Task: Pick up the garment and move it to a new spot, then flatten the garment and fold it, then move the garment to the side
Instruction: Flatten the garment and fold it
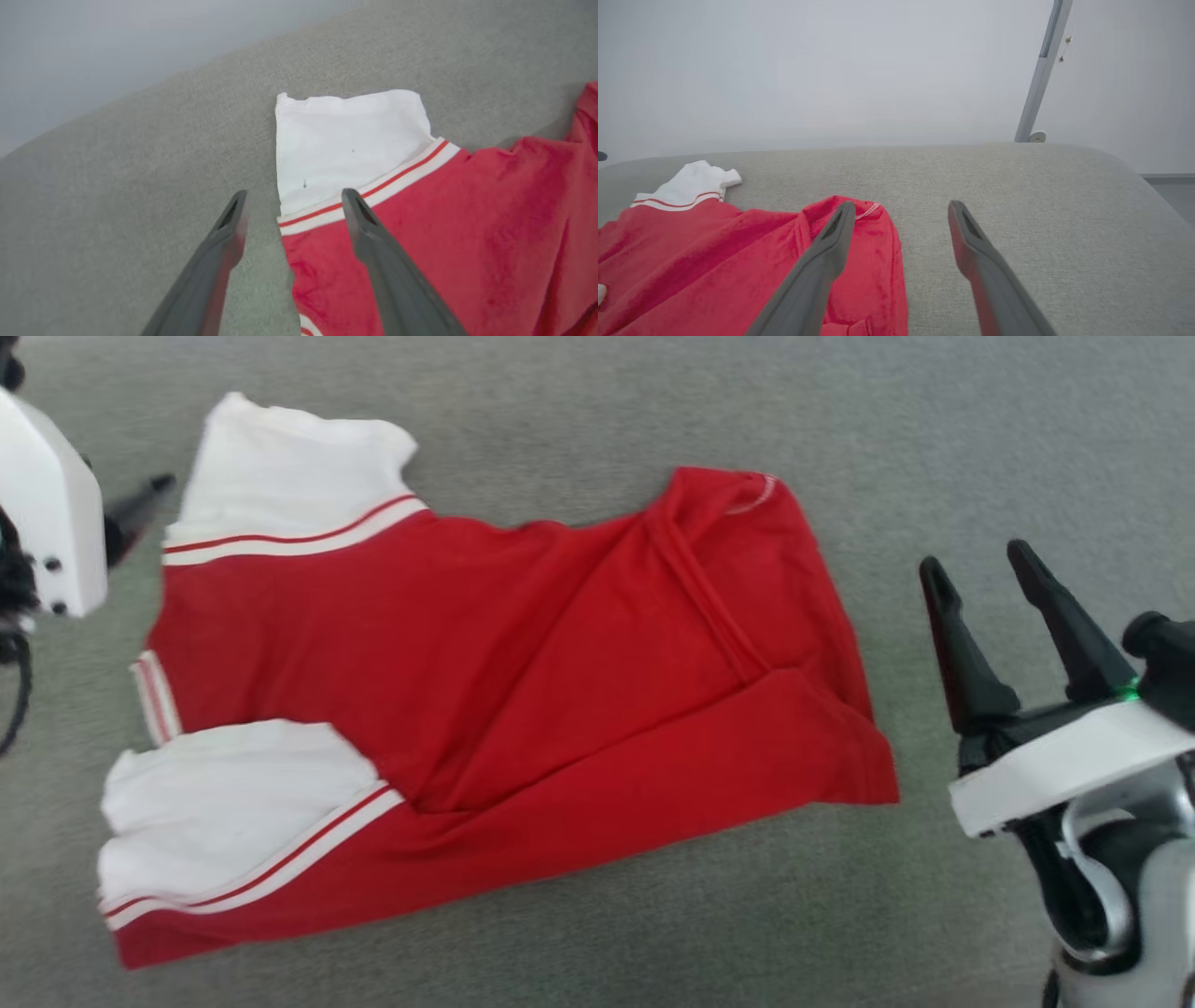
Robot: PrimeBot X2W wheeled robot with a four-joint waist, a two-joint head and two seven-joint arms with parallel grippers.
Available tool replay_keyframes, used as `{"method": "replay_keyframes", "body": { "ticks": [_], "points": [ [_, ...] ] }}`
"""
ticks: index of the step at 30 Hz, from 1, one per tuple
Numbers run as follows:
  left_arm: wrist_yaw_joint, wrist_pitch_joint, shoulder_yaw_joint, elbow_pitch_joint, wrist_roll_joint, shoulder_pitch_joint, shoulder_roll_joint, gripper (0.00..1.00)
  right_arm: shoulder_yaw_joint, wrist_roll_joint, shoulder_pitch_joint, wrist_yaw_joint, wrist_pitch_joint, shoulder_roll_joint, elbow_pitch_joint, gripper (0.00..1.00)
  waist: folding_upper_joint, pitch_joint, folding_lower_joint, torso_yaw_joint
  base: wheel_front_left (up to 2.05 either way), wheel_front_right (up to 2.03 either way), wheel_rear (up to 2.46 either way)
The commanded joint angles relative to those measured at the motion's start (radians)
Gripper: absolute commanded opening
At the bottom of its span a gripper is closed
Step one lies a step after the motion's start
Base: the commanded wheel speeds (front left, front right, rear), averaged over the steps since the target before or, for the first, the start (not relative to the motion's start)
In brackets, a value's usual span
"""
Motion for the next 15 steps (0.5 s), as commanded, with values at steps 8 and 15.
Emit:
{"method": "replay_keyframes", "body": {
  "ticks": [8,15],
  "points": [
    [-0.099,-0.002,-0.006,0.266,0.059,-0.139,-0.079,1.00,0.075,-0.017,-0.077,0.000,-0.140,0.035,0.094,1.00,0.0000,0.091,0.0000,-0.106,0.00,0.00,0.00],
    [-0.157,0.029,-0.030,0.445,0.081,-0.216,-0.133,1.00,0.121,-0.007,-0.114,0.000,-0.119,0.043,0.146,1.00,0.0000,0.137,0.0000,-0.139,0.00,0.00,0.00]
  ]
}}
